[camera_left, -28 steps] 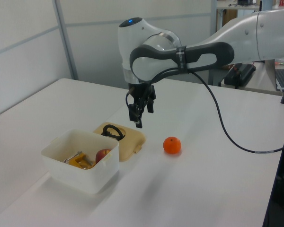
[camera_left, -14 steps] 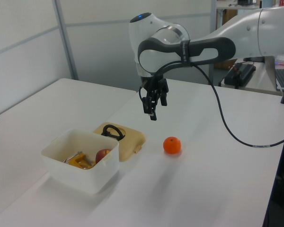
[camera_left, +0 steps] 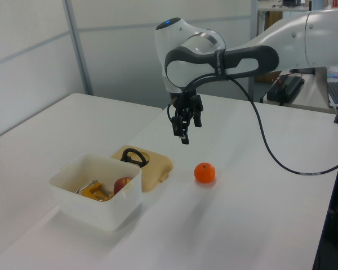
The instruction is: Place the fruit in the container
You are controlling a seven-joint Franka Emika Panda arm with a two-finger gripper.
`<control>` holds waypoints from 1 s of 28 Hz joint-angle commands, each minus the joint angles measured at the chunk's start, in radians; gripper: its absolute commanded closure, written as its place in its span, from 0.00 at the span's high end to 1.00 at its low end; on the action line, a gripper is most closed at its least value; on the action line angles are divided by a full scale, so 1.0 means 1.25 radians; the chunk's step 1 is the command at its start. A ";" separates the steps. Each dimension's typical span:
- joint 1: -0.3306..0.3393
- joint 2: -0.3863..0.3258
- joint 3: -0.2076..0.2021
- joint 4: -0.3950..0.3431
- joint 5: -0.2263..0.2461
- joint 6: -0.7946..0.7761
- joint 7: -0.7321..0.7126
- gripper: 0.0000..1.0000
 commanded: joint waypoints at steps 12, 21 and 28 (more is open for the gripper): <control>-0.001 -0.003 -0.001 0.000 -0.006 -0.023 -0.017 1.00; -0.010 -0.002 -0.002 -0.001 -0.006 -0.023 -0.021 1.00; -0.012 -0.003 -0.002 0.002 -0.006 -0.023 -0.021 1.00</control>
